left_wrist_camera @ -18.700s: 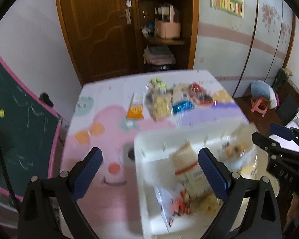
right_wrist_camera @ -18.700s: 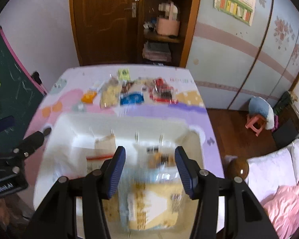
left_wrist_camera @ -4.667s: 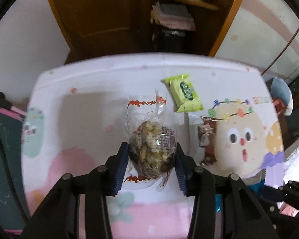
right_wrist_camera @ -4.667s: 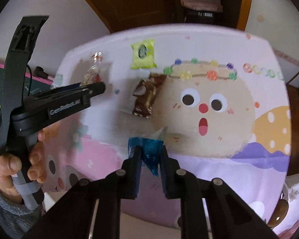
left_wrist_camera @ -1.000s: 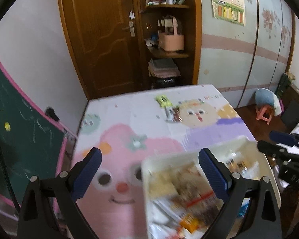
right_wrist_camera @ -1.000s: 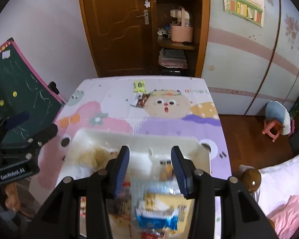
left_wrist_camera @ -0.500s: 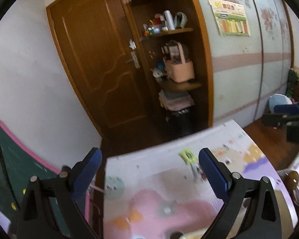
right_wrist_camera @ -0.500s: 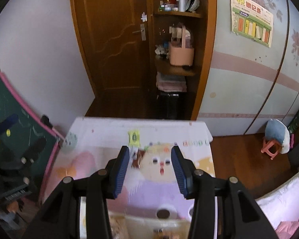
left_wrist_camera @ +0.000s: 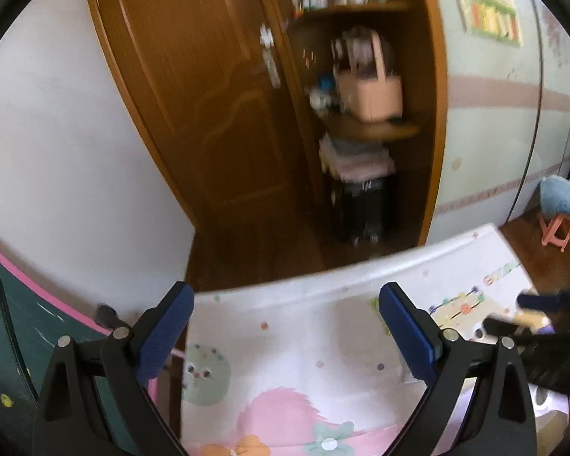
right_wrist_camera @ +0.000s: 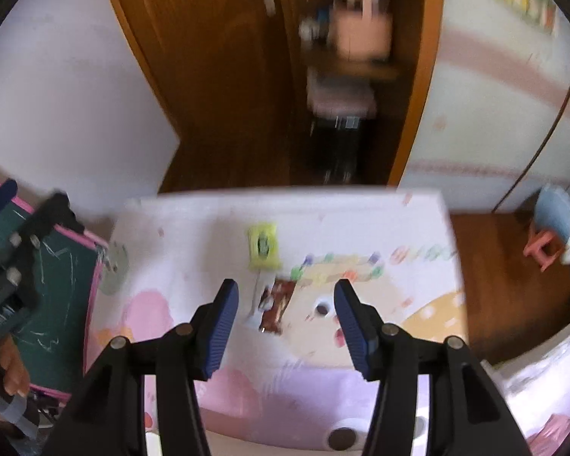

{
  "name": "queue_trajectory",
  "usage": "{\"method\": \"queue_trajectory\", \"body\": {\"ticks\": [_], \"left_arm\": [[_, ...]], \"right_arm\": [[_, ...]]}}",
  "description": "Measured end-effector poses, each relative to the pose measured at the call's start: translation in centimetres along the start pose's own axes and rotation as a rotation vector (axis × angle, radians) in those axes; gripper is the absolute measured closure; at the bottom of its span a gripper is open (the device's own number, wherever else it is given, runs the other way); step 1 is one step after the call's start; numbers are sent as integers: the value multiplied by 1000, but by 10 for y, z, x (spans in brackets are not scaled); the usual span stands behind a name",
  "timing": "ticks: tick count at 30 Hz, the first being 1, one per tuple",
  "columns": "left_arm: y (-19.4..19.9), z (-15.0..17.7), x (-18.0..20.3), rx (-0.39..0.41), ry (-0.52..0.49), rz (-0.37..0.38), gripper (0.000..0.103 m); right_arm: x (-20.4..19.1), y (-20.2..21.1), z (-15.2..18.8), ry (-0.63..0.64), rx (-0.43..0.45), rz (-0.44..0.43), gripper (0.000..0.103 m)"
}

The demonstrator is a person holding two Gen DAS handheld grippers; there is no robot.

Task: Organize snacks
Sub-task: 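Move both grippers back over the green and brown packets on the table, then grasp the green packet with the left gripper while the right grasps the brown chocolate packet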

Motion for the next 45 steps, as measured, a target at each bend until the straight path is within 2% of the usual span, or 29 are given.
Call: {"method": "queue_trajectory", "body": {"ticks": [4,7,13,16,18,21,29,33,36,37,39,40,41,42,45], "left_arm": [[-48,28,9,-98,4,1,5],[-76,41,14,-143,20,6,5],[-122,61,21,-214,68,-16,5],[-139,71,27,-249,91,-8,5],[-147,77,34,-267,92,2,5],[-154,83,51,-288,91,29,5],[-175,96,101,-354,126,109,6],[-190,106,128,-387,107,99,6],[-198,115,137,-413,107,89,8],[-199,117,138,-417,109,89,11],[-196,117,137,-391,144,109,24],[-194,116,138,-392,173,158,42],[-192,116,136,-391,185,170,61],[-190,116,136,-390,179,161,67],[-183,117,136,-398,139,130,67]], "right_arm": [[3,-74,34,-35,-141,12,50],[1,-114,53,-70,-223,2,50],[-17,-140,67,-69,-255,-19,50],[-26,-148,71,4,-265,47,51],[-24,-154,76,42,-283,94,58],[-13,-149,77,49,-254,113,60],[85,-135,75,-168,-218,149,61],[103,-126,83,-236,-178,120,61],[101,-125,86,-232,-156,117,61],[100,-125,87,-224,-155,116,61],[104,-123,86,-215,-157,109,61],[102,-122,86,-218,-157,101,61],[99,-121,86,-217,-156,101,61],[98,-121,87,-213,-156,100,61],[98,-122,83,-215,-158,91,61]]}}
Point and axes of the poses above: each gripper's, at about its wrist camera, not at the fingertips, and y roughly against the way its jaws point, x to its right, z to its underside, the point moved 3 cm from there along -y, roughly the way its jaws point, and after that the axes turned 9 degrees about x, right-handed, at the moved point
